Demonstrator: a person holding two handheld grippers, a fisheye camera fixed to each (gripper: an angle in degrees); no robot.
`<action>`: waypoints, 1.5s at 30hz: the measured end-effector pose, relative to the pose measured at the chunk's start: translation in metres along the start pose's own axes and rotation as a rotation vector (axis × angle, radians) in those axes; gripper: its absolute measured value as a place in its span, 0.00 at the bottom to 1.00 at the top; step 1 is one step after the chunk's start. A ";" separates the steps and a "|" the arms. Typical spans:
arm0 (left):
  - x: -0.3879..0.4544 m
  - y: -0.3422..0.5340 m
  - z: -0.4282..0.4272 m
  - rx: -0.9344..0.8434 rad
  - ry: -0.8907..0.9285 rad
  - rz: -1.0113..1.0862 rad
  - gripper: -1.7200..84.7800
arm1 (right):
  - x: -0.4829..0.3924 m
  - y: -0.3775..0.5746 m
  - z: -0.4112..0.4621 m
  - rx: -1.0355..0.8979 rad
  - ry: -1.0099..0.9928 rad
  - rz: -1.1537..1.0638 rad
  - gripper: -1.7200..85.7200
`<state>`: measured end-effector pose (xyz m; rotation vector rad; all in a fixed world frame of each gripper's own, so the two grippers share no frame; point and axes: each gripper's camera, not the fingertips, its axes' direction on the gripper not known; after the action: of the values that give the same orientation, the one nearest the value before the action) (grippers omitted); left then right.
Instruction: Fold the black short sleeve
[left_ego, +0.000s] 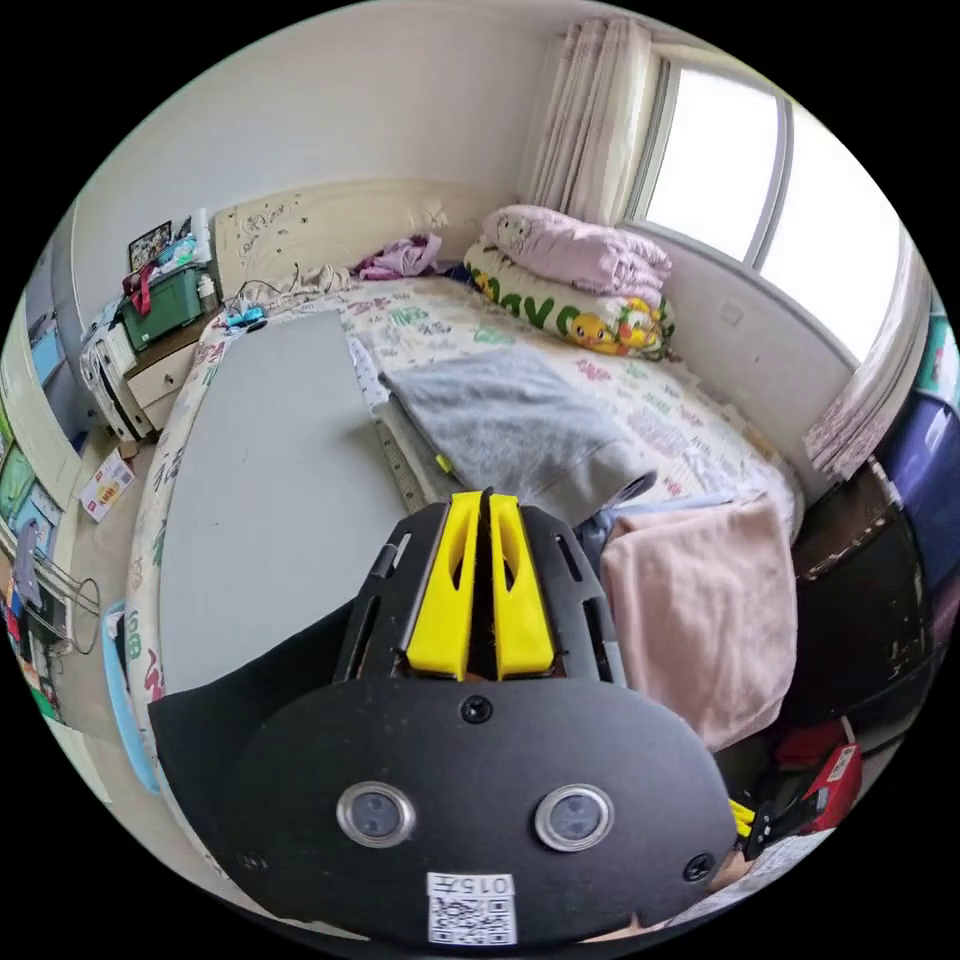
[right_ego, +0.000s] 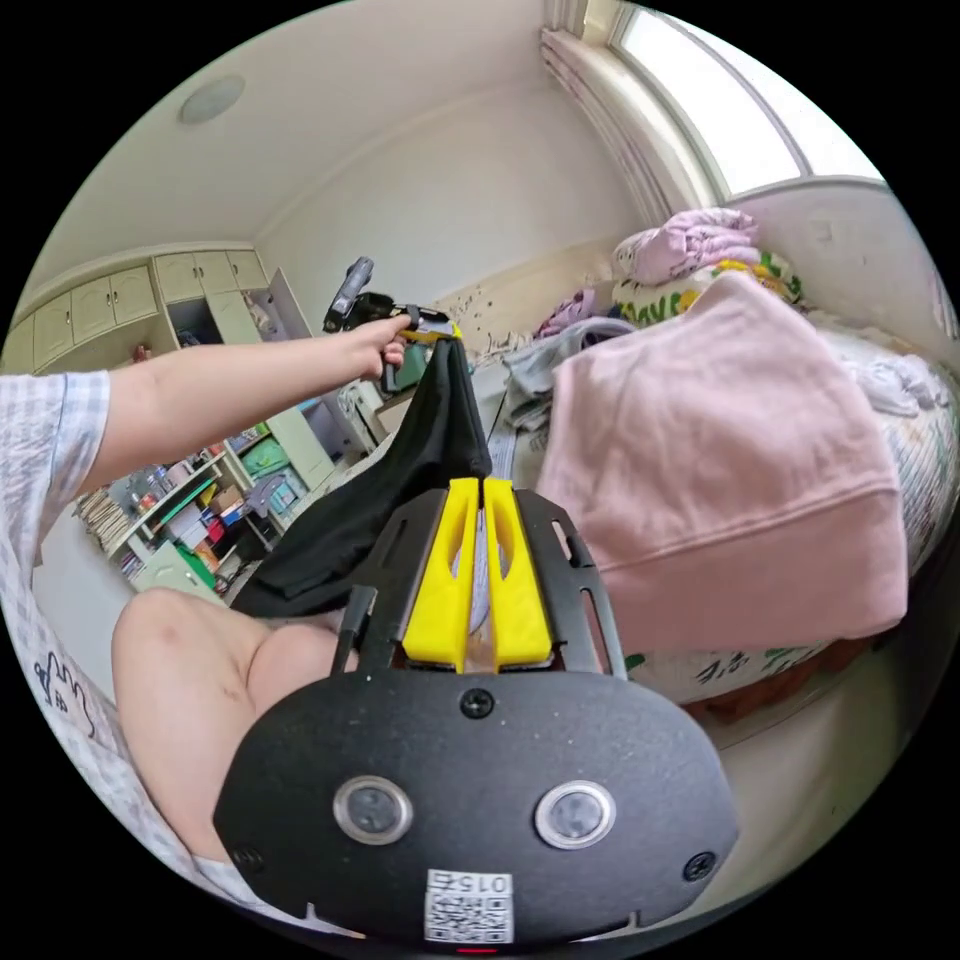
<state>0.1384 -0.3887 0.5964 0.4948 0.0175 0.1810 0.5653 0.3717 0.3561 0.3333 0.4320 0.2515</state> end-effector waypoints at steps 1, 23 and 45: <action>-0.006 -0.003 -0.013 0.040 0.040 -0.016 0.02 | 0.001 -0.006 -0.008 0.037 0.023 -0.003 0.02; -0.350 0.149 -0.153 0.105 0.069 -0.319 0.02 | -0.277 0.009 0.175 -0.434 -0.734 -0.669 0.02; -0.427 0.264 -0.138 0.033 0.065 -0.450 0.03 | -0.377 0.119 0.407 -1.115 -0.658 -0.777 0.02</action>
<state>-0.3346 -0.1717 0.5884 0.5057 0.1943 -0.2445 0.3966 0.2587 0.8855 -0.8358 -0.2812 -0.3907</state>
